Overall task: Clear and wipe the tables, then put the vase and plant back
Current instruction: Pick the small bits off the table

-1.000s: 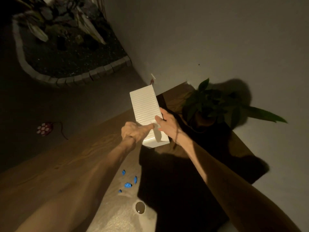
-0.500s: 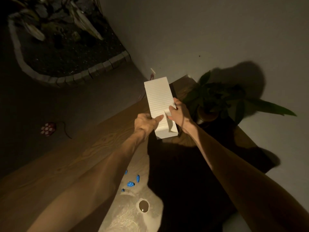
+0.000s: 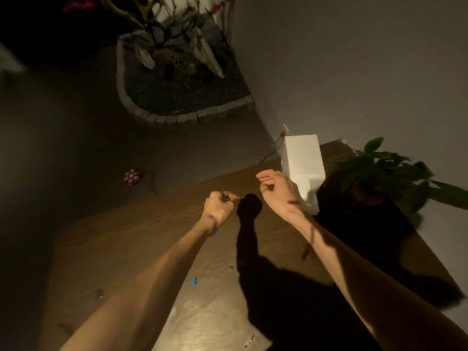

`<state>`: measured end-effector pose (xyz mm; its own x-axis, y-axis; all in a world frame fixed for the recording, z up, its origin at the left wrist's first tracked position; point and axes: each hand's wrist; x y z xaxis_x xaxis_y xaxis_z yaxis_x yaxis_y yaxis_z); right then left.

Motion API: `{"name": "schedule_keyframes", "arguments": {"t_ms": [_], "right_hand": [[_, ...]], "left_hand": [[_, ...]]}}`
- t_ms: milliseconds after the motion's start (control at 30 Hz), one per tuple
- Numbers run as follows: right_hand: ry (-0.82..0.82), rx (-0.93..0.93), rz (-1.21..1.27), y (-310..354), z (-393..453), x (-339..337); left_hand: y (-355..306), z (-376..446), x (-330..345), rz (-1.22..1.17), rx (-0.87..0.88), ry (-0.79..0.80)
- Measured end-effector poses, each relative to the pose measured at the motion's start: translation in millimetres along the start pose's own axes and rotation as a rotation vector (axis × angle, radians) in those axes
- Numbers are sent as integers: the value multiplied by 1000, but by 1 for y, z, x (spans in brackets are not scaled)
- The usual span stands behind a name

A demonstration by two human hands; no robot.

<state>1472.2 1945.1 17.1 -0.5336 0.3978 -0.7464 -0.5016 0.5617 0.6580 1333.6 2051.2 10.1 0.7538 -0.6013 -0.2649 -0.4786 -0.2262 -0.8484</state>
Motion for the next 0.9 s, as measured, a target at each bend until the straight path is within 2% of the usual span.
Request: {"name": "schedule_keyframes", "arguments": {"t_ms": [167,367,533,700,900], "right_hand": [[230,-163,-31,64,-38,51],[532,-337,-136,146,-116,158],[721,-422,-224,190,-186,243],[909,-448,-350,203,-250,309],[1022,-421,-444,187,-293,354]], "left_hand": [[54,-41,-85,-67,-28,-101],[160,-122,-197,-175,-159,-263],[244,-192,-262,-217,-286,-353],[311,-252,-298,-297,-385,-429],[367,-275,-305,-355,-442,-443]]}}
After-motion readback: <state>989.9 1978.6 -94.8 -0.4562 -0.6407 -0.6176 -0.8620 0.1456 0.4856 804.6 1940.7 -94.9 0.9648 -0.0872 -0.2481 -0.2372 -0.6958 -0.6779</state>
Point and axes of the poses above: each hand's wrist, its own z-axis towards the middle knuckle, its own x-axis out of the palm, y = z × x, and after that the axes turned 15 degrees about -z, right-handed
